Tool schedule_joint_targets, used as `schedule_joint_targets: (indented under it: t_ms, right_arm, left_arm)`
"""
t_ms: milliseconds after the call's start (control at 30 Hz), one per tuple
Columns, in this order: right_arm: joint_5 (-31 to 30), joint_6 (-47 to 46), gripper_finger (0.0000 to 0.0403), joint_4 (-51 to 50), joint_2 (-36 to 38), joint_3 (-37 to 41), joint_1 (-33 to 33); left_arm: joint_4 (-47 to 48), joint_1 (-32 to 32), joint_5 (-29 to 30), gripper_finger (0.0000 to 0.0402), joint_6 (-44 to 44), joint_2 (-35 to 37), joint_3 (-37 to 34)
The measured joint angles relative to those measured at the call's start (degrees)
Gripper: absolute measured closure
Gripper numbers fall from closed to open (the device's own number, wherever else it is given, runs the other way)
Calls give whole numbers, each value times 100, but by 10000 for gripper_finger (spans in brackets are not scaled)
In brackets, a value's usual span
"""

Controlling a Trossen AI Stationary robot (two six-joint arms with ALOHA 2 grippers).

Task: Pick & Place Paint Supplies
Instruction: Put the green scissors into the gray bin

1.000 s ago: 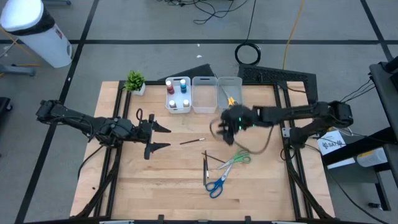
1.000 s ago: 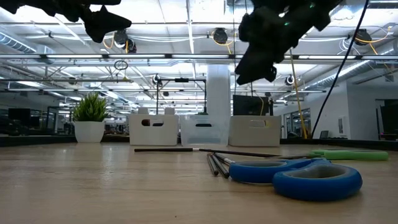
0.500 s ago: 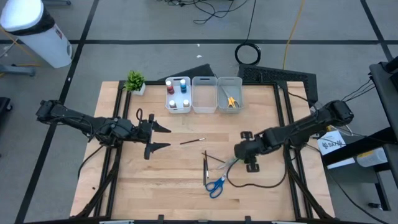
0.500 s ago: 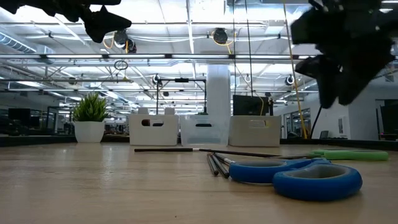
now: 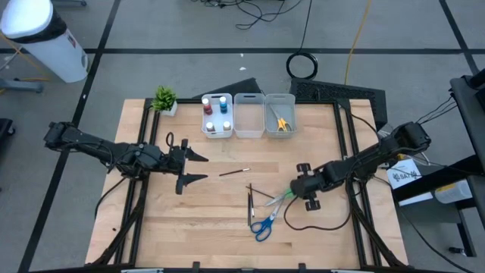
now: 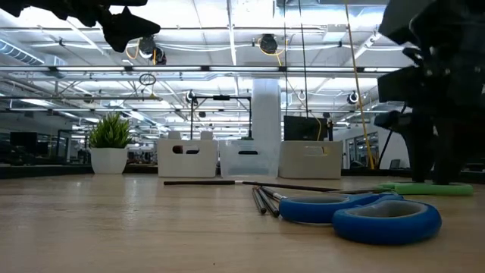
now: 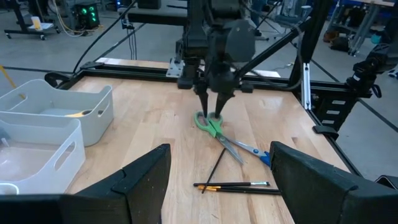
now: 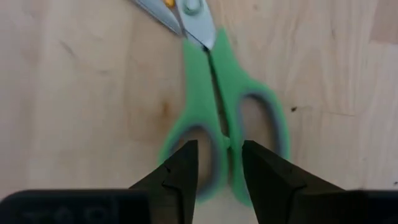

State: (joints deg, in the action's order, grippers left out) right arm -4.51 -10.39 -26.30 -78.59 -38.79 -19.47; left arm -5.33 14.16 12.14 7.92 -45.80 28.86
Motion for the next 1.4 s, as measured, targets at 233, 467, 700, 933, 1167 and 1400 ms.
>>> schedule_joint_targets:
  t_ms: [233,467,700,933,1167,1400]
  right_arm:
    - [-16,-108,296,1146,15,730,12]
    - [-345,-818,315,1335,-53,1099,12]
    - [-342,-1294,337,1298,-66,1289,12]
    - [-541,-1698,337,1643,52,1189,-32]
    - [-822,-1548,337,1527,436,697,-124]
    - [-913,-1550,337,1764,711,418,-126]
  left_arm:
    - [-4,1,47,117,-10,0,0]
    - [-2,1,142,117,-7,2,0]
    - [0,0,142,117,-2,1,0]
    - [2,0,142,117,7,2,0]
    - [0,-1,142,117,4,2,0]
    - [16,1,142,117,14,2,0]
